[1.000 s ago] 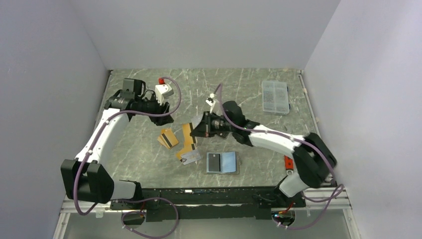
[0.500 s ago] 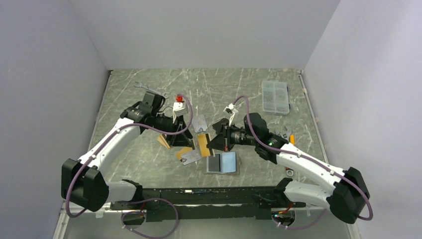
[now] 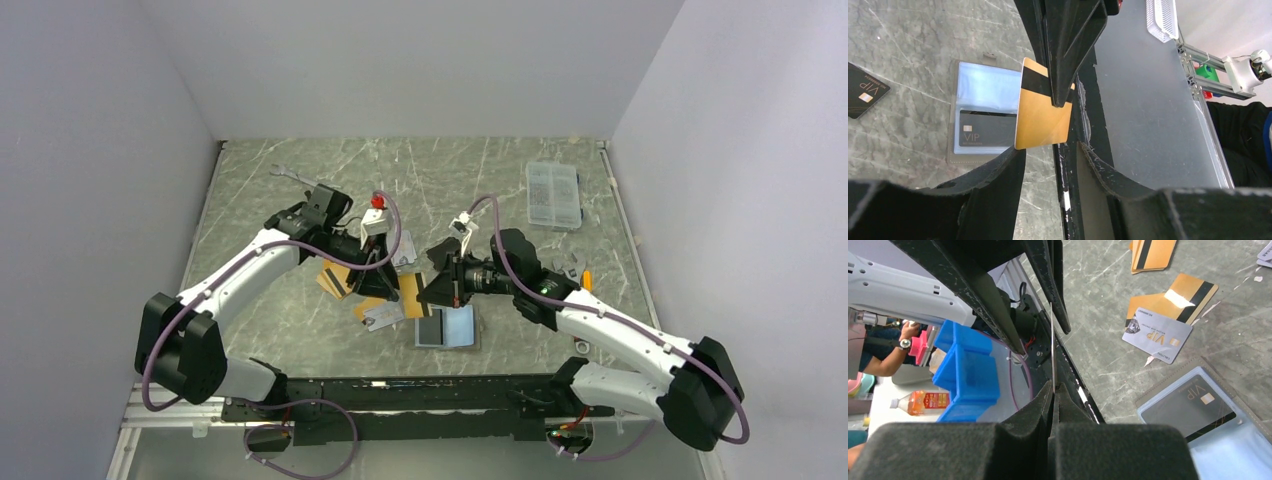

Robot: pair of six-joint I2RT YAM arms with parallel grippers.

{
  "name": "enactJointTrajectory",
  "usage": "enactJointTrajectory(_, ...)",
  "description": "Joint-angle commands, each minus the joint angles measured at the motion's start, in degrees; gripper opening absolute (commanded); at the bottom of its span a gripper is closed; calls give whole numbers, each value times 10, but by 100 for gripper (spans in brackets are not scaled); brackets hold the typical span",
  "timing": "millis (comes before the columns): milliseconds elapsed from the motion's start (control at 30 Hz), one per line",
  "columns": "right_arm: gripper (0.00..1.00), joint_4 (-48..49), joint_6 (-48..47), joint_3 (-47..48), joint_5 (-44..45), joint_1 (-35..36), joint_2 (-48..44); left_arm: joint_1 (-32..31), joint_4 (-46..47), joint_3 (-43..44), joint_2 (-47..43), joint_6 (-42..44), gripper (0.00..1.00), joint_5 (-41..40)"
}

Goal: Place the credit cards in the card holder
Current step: Pick up the credit card from the center of the board, then insert the credit card into the card holder.

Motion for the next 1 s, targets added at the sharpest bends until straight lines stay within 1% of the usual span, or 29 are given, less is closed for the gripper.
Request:
enactJointTrajectory(0,0,54,-2,20,-27,0,28,-2,-9,29,0,31,46,52)
enactJointTrajectory(100,0,71,3,25,-35,0,45,-3,-15,32,3,38,42,57)
enactJointTrajectory(267,0,90,10,24,-44,0,52,-3,-40,43,12,61,27,52)
enactJointTrajectory(367,0,101,15,23,-49,4,55,-3,-38,45,19,59,24,56)
enactJointTrajectory(567,0,106,12,30,-51,17,68,-3,-84,65,40,99,33,78)
enactJointTrajectory(767,0,100,6,28,-44,19,63,-3,-109,66,34,126,41,75)
enactJointTrajectory(867,0,94,3,27,-39,18,54,-3,-100,59,30,119,40,71)
enactJointTrajectory(967,0,91,0,26,-36,19,46,-3,-104,60,35,121,35,79)
